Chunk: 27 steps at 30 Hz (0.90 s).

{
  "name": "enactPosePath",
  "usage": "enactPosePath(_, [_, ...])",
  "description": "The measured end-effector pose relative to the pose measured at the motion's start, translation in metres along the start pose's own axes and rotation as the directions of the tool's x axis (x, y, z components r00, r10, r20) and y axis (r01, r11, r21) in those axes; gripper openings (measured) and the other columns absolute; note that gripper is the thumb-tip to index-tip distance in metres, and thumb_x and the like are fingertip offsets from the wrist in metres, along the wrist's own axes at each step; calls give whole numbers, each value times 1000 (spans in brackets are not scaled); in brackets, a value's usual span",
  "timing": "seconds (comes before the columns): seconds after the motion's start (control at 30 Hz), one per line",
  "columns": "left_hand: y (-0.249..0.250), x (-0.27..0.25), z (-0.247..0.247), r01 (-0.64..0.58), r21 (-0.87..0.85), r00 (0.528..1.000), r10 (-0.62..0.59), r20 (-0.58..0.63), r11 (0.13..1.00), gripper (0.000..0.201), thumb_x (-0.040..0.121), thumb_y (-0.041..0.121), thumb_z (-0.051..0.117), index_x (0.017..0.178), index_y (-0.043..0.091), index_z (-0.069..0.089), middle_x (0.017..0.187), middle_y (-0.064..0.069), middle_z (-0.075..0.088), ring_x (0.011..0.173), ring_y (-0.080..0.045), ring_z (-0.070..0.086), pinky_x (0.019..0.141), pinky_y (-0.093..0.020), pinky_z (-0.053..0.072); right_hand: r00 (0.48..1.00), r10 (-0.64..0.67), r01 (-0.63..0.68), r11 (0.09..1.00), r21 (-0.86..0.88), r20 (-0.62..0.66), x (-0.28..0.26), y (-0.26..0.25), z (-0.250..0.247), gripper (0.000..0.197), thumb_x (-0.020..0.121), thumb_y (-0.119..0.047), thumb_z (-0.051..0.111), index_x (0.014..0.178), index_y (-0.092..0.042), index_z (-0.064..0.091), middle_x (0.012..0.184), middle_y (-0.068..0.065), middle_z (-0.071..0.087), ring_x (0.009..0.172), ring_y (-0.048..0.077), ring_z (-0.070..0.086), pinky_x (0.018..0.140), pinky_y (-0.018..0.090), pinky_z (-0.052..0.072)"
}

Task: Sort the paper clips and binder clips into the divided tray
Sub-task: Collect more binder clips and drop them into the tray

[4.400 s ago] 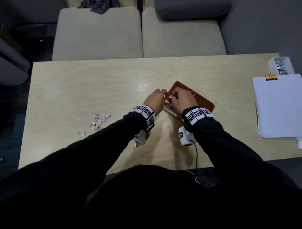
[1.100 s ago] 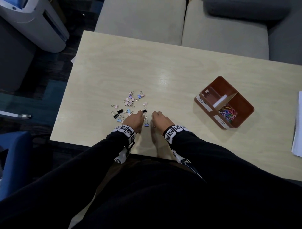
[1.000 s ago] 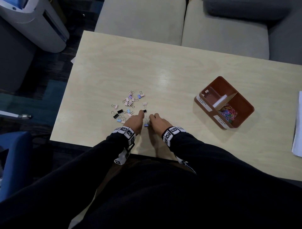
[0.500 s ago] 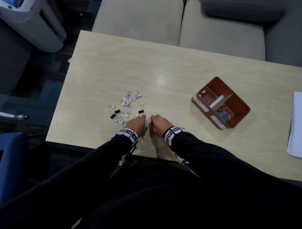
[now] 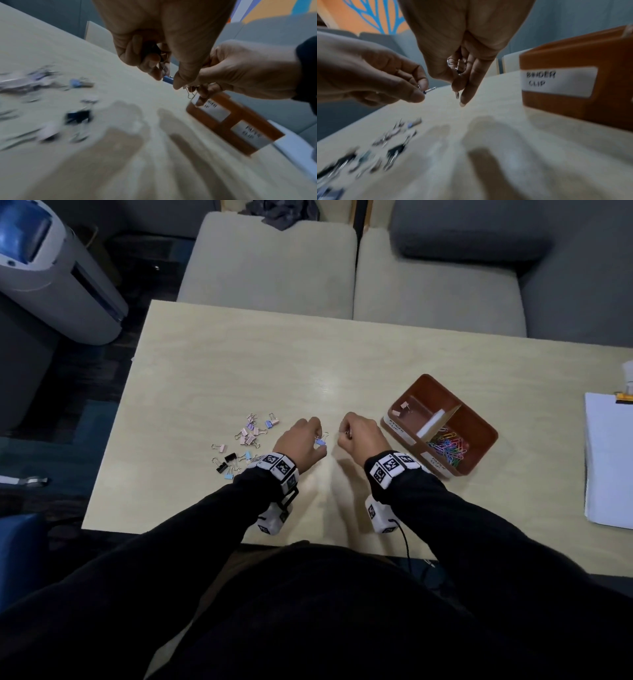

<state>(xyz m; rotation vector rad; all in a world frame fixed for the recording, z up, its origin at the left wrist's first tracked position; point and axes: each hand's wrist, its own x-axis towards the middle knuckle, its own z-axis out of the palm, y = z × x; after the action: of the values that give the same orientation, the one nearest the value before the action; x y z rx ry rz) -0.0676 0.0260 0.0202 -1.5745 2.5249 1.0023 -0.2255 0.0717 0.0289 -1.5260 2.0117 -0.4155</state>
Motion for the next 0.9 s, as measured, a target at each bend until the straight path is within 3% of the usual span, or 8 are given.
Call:
enactPosePath(0.2, [63,37,-16,-115,-167,993,117,5,979,21,82,21,62,98,11,53,90,-5,68,81,-26,59,70,-34,47,974,57,-37,995,92,-221,13,24,-66,3,81,-10,61,83,-12,60,73,3,65,67,26,63,65,41,53])
enactPosePath(0.3, [96,55,-15,-146,-179,987,155,40,973,20,83,20,61,99,11,53,90,-8,68,82,-28,60,70,-34,48,950,162,-147,986,74,-268,15,40,-89,3,84,-12,60,85,-13,63,80,1,65,74,21,62,64,33,45])
enactPosePath(0.37, [117,68,-10,-165,-142,983,174,58,976,20,83,19,61,99,10,53,91,-10,67,83,-29,60,69,-35,47,934,211,-196,977,81,-288,16,52,-99,4,83,-13,59,82,-15,63,78,1,65,74,22,63,66,35,49])
enactPosePath(0.5, [151,92,6,-146,-55,983,151,106,988,23,84,16,60,104,7,53,97,-15,65,87,-33,61,71,-36,48,920,342,-334,940,75,-192,17,73,-104,13,85,-14,59,74,-20,58,70,-2,64,55,18,64,59,39,58])
enactPosePath(0.6, [164,105,17,-163,50,975,153,163,985,26,87,13,59,111,4,52,104,-18,64,92,-36,62,73,-38,48,915,384,-383,923,31,-126,21,83,-103,11,85,-11,61,75,-16,60,83,9,69,72,28,68,72,44,59])
enactPosePath(0.67, [168,111,22,-182,124,969,156,193,975,31,89,11,58,118,3,51,109,-19,64,97,-37,63,76,-39,49,923,379,-383,922,-52,-72,22,84,-104,2,86,-11,63,85,-11,64,93,14,70,88,32,68,82,43,56])
enactPosePath(0.73, [171,115,26,-205,163,960,165,225,965,36,89,10,56,125,6,52,112,-18,63,101,-37,63,80,-39,51,928,373,-373,920,-117,-21,23,85,-104,13,88,-13,62,99,-7,67,103,18,70,98,35,66,86,42,54])
enactPosePath(0.9, [178,116,27,-236,178,946,184,266,955,29,88,12,56,117,10,60,113,-17,57,98,-38,62,86,-38,50,939,342,-324,918,-229,42,24,84,-105,26,90,-11,55,114,-10,64,111,17,69,108,36,63,90,43,49])
